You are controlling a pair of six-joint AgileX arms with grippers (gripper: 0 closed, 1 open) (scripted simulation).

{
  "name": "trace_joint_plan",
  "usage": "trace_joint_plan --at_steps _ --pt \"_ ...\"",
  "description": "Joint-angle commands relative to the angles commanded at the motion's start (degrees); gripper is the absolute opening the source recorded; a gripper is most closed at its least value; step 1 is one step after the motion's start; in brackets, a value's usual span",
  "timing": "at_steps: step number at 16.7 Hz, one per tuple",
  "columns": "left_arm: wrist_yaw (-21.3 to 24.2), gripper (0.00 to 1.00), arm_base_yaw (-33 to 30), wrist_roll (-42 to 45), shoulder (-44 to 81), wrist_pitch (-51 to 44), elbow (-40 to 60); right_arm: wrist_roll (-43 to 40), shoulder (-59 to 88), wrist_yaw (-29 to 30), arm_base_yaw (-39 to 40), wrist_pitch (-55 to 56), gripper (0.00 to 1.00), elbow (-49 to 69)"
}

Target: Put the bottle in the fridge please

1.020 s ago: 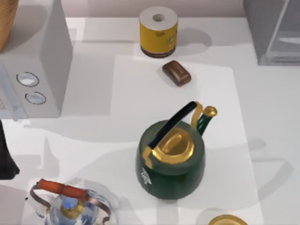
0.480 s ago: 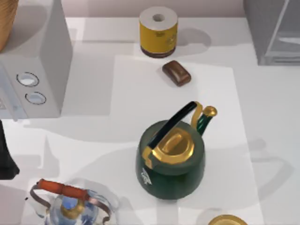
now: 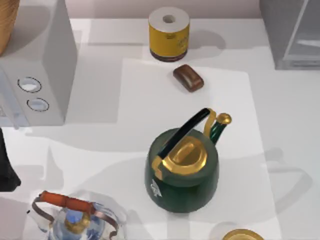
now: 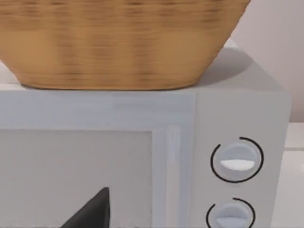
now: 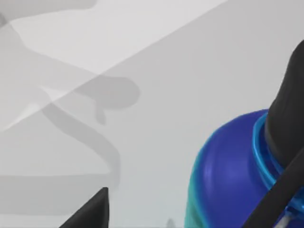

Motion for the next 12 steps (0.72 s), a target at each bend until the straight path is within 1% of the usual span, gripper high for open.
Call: trace_joint_plan --at_steps 3,8,12 --pt "0.0 1.00 0.0 0.0 0.0 0.0 0.0 2.6 0.4 0.4 1.1 4.5 1.00 -1.7" --pt "0.0 1.00 0.0 0.0 0.0 0.0 0.0 2.8 0.5 0.5 1.2 4.9 1.00 -1.8" --pt "0.0 1.00 0.0 0.0 0.0 0.0 0.0 2.8 0.5 0.5 1.2 4.9 0.70 -1.8"
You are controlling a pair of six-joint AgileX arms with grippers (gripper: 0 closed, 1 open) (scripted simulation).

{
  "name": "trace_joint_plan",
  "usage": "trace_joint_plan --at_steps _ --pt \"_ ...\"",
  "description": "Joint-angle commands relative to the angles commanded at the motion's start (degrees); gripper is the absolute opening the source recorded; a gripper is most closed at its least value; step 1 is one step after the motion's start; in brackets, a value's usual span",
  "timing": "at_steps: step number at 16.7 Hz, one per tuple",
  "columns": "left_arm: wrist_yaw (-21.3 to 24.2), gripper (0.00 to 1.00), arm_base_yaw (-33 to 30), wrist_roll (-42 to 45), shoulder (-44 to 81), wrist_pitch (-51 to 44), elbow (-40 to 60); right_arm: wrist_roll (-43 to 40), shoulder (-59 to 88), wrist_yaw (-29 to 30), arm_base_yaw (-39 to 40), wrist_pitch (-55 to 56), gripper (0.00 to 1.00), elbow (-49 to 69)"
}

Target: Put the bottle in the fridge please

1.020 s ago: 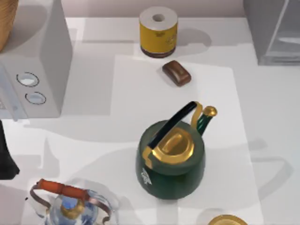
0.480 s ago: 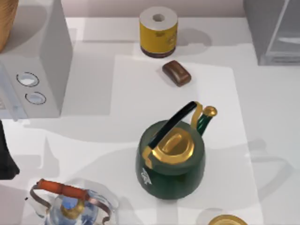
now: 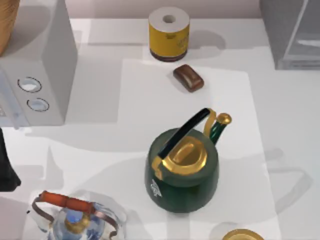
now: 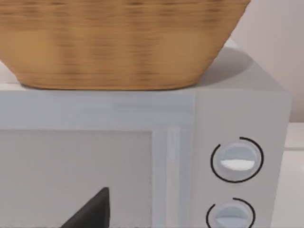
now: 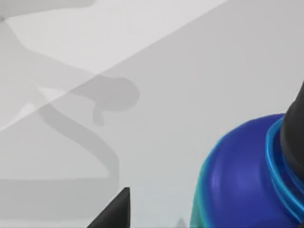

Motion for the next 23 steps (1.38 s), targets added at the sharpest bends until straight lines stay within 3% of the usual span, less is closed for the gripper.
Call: trace_joint_plan --at_steps 9,19,23 --pt "0.0 1.00 0.0 0.0 0.0 0.0 0.0 0.0 0.0 0.0 0.0 0.0 0.03 0.0" --pt "0.0 1.00 0.0 0.0 0.0 0.0 0.0 0.0 0.0 0.0 -0.1 0.0 0.01 0.2" --pt "0.0 1.00 0.0 0.0 0.0 0.0 0.0 -5.1 1.1 -0.2 -2.4 -6.1 0.01 4.3"
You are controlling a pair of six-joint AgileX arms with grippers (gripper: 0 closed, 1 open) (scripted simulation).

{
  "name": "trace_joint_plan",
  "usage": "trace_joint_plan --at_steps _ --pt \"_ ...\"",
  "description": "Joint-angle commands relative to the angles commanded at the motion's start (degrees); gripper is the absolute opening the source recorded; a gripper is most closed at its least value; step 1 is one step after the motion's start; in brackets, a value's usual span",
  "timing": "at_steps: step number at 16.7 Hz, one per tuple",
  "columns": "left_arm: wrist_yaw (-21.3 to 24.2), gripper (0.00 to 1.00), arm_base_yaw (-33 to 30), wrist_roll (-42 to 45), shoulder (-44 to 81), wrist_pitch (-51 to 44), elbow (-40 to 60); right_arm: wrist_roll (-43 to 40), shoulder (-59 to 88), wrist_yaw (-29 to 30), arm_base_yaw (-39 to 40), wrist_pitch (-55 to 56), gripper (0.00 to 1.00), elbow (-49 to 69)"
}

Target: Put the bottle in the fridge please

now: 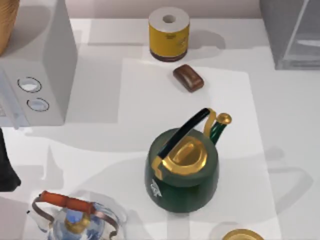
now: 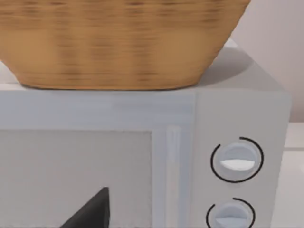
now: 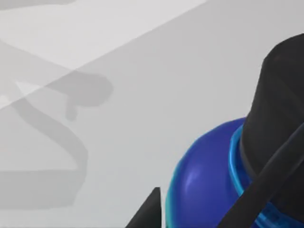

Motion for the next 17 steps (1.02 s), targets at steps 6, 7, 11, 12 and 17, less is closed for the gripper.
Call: trace_joint_plan --at_steps 6,7,11,12,17 --pt "0.0 1.00 0.0 0.0 0.0 0.0 0.0 -16.3 4.8 -1.0 -6.7 -23.5 0.01 11.9" --pt "0.0 1.00 0.0 0.0 0.0 0.0 0.0 -19.3 5.6 -1.1 -7.8 -28.1 0.01 14.1" --pt "0.0 1.00 0.0 0.0 0.0 0.0 0.0 -30.0 8.0 -1.2 -11.7 -44.3 0.01 22.0" --pt "0.0 1.00 0.0 0.0 0.0 0.0 0.0 -32.0 8.4 -1.2 -12.5 -47.2 0.01 23.5" --pt "0.0 1.00 0.0 0.0 0.0 0.0 0.0 -36.6 9.1 -1.1 -14.2 -53.3 0.01 27.1"
